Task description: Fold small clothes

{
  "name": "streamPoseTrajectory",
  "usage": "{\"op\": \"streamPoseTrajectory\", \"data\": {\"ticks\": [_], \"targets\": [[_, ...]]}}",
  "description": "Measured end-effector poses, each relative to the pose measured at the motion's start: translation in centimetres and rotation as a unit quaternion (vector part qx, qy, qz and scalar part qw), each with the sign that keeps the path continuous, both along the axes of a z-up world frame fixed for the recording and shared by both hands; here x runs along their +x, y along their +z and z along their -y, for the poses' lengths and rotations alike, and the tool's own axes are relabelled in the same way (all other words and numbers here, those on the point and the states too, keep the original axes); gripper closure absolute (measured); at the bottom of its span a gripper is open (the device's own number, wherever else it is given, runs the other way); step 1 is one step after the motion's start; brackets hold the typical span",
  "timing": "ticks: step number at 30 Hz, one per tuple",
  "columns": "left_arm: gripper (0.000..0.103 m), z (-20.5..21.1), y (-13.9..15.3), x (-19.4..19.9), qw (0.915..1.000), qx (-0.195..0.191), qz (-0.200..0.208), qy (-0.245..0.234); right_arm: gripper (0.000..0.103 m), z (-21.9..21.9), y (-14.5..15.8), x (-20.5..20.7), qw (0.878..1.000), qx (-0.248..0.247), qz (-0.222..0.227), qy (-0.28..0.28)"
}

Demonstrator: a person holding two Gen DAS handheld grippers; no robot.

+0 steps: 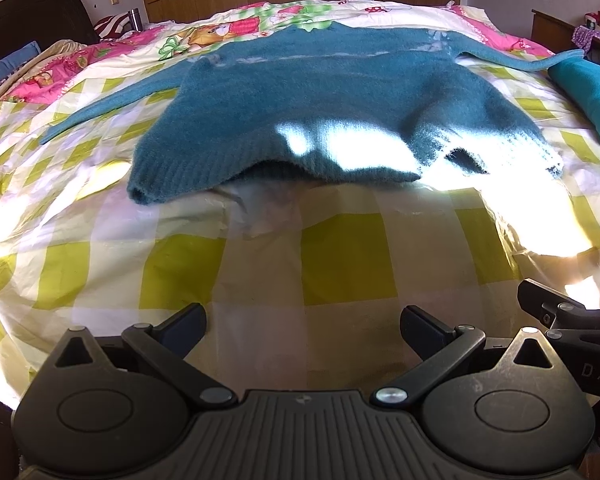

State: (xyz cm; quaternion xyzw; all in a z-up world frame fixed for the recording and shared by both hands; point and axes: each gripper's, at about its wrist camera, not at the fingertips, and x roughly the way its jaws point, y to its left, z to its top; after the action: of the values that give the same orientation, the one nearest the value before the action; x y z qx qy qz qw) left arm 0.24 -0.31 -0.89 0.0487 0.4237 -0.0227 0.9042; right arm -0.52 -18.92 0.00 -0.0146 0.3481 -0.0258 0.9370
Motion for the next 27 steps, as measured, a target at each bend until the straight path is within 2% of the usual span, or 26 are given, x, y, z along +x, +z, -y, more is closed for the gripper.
{"op": "streamPoseTrajectory", "data": {"ticks": [8, 27], "targets": [[0.0, 0.3, -0.1, 0.1, 1.0, 0.004, -0.003, -0.003, 0.0, 0.3, 0.0, 0.0, 1.0, 0.006, 0.004, -0.001], [0.0, -1.5, 1.6, 0.7, 0.9993, -0.006, 0.033, 0.017, 0.001, 0.0, 1.9, 1.4, 0.999, 0.015, 0.029, 0.014]]}}
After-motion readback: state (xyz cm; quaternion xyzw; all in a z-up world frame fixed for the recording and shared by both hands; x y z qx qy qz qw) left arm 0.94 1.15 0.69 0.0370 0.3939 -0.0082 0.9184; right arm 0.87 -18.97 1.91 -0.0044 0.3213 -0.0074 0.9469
